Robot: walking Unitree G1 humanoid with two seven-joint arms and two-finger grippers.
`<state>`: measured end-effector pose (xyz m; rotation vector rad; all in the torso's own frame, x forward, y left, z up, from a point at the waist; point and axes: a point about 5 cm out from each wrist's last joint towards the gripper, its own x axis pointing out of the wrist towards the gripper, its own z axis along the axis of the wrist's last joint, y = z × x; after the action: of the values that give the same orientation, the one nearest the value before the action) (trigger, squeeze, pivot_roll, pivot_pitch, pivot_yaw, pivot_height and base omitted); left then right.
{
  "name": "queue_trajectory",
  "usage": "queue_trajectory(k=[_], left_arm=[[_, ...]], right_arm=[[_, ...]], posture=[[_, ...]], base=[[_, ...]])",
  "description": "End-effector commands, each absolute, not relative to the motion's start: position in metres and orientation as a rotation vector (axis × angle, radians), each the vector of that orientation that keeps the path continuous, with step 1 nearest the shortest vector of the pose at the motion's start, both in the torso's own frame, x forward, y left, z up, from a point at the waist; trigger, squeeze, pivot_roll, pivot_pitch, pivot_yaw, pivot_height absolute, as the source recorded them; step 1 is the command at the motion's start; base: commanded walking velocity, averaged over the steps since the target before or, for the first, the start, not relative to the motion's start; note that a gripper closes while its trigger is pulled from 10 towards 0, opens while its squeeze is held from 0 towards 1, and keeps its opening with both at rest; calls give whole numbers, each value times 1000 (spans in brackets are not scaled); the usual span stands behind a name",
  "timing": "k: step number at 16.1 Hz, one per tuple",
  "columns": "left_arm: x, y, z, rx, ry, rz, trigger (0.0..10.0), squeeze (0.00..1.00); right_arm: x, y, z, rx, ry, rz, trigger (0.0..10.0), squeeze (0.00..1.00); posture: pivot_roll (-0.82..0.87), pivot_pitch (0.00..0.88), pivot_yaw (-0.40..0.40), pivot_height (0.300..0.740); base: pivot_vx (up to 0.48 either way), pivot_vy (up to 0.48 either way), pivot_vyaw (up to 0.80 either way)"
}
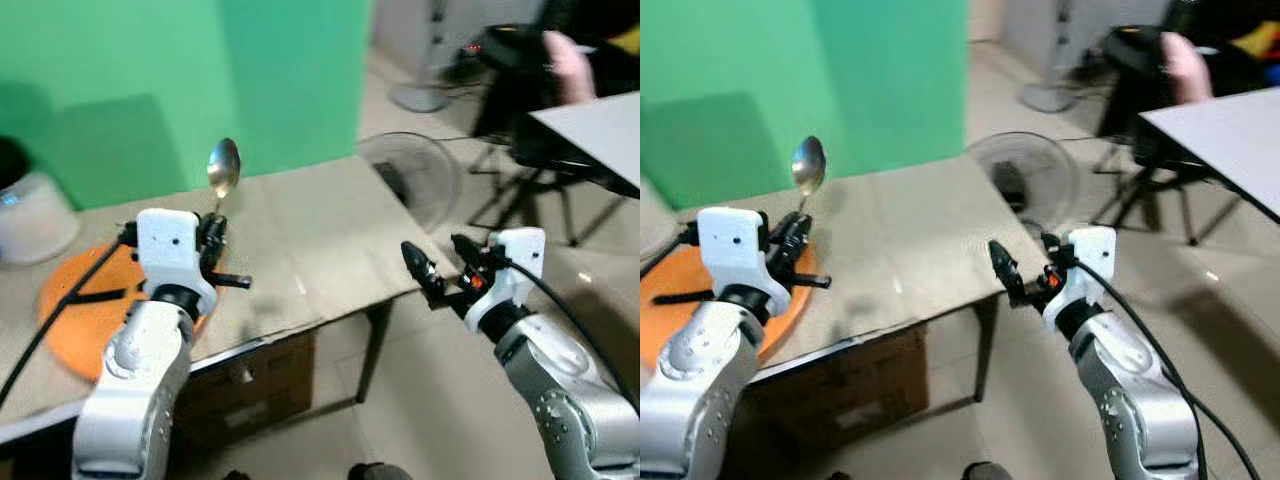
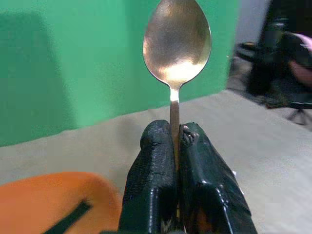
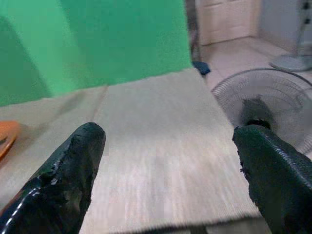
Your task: Setting the table
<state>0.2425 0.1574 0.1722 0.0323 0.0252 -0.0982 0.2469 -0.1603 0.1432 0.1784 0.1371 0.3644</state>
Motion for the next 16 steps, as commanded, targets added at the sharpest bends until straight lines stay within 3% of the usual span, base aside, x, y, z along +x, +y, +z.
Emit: queue_trajectory(k=[1,10,16], left_arm=[[242,156,178,45,-10,-71,10000,0],[236,170,169,179,-7,-3,10000,0],[236,173,175,125,-36,3,10000,0]], right_arm=[[247,-155,148,173,128,388,10000,0],[246,-157,142,213,169,333,10000,0],[251,-160,141,138,178,292,10000,0]], posture=[[-74,0,29,740],[-61,0,35,740],[-78,0,4,740]], base=[[0,0,-800],[0,0,-800],[0,0,-790]])
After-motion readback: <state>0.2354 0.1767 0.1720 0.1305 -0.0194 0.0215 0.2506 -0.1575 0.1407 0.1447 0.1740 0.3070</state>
